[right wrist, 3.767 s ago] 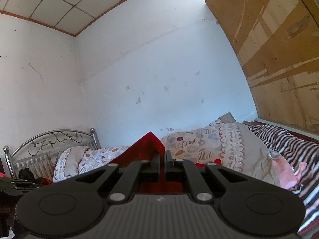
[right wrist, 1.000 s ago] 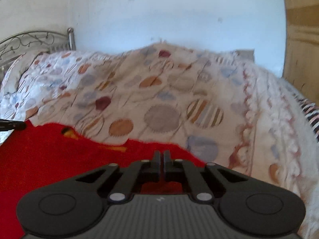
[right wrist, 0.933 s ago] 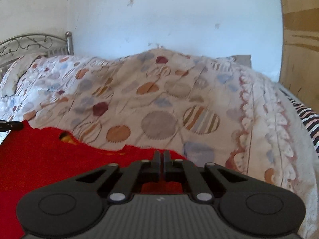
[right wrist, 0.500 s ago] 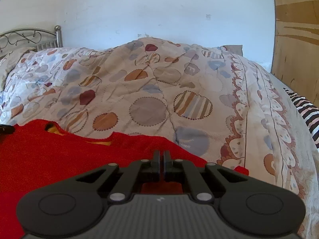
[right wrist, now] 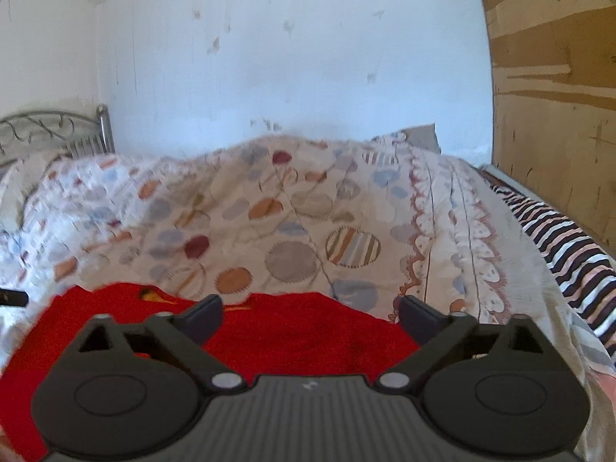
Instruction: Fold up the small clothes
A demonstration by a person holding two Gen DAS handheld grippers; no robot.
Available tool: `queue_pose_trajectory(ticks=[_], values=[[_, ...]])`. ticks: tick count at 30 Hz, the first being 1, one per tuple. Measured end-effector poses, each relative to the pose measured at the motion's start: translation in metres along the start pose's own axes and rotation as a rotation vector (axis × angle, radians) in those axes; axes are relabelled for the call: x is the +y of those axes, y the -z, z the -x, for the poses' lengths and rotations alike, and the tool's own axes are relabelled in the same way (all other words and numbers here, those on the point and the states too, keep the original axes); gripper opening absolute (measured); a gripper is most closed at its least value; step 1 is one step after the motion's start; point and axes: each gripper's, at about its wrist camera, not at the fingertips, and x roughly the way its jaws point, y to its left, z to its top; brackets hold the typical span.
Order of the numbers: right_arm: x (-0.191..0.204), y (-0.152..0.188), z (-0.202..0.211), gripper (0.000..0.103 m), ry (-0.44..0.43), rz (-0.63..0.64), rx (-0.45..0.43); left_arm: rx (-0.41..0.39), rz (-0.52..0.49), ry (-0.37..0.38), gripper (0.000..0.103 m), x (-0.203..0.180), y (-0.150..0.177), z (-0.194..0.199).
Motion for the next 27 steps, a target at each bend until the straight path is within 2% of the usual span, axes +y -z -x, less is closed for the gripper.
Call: queue_pose_trajectory(ticks=[7, 12, 21, 27], values=[[0.029, 0.004, 0.046, 0.103, 0.011, 0.036, -0.058, -0.010, 0.003, 0.004, 0.102, 0.000, 0.011, 0.047], [0.047, 0.009, 0.065, 0.103, 0.000, 0.025, -0.061, -0.021, 0.007, 0.003, 0.102, 0.003, 0.019, 0.071], [0.062, 0.027, 0.084, 0.103, 0.008, -0.006, -0.003, -0.013, 0.034, 0.007, 0.102, 0.011, 0.037, 0.095], [0.085, 0.049, 0.091, 0.103, 0.037, 0.104, -0.002, 0.027, 0.094, -0.003, 0.102, 0.017, 0.061, 0.097]])
